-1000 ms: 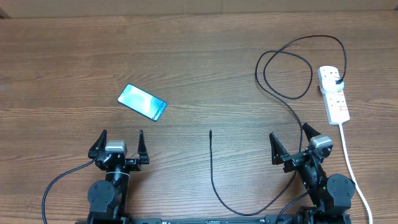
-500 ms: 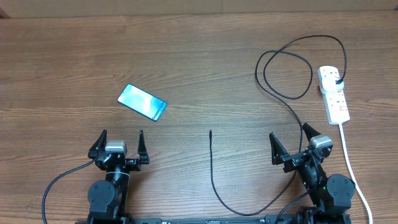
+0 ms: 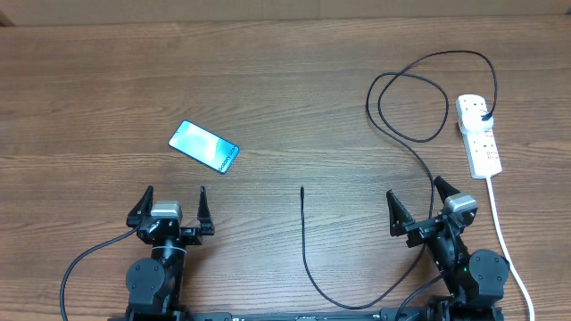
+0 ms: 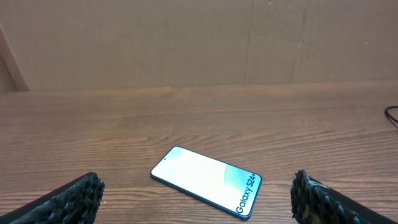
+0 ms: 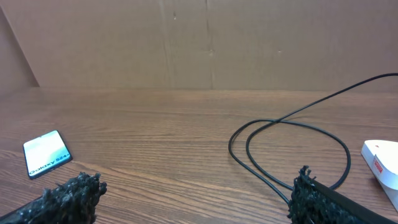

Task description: Plug charger to phone and switch on socket

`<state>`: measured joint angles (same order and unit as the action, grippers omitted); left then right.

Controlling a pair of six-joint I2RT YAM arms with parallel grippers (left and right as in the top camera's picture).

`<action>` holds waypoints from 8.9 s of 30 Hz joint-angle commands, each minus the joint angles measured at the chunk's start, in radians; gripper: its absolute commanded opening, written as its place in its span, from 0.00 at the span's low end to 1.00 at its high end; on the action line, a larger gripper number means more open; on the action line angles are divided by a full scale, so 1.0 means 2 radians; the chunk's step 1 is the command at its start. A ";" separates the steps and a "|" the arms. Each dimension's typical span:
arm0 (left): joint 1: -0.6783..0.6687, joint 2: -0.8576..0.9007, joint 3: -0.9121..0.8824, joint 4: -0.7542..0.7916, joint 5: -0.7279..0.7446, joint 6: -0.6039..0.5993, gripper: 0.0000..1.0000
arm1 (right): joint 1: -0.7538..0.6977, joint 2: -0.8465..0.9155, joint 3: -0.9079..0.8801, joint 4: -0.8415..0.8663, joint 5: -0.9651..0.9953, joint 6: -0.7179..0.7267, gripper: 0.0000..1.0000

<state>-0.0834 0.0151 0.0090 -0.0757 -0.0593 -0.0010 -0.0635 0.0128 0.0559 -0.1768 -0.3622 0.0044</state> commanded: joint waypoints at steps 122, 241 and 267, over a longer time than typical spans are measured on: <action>0.002 0.615 0.499 -0.301 0.024 -0.245 1.00 | 0.002 -0.005 0.000 0.002 0.003 0.000 1.00; 0.012 1.085 0.826 -0.496 0.024 -0.554 1.00 | 0.002 -0.005 0.000 0.002 0.003 0.000 1.00; 0.012 1.085 0.771 -0.454 0.013 -0.571 1.00 | 0.002 -0.005 0.000 0.002 0.003 0.000 1.00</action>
<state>-0.0639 2.1632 1.5875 -0.9928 -0.0151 -1.1202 -0.0635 0.0128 0.0559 -0.1768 -0.3611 0.0040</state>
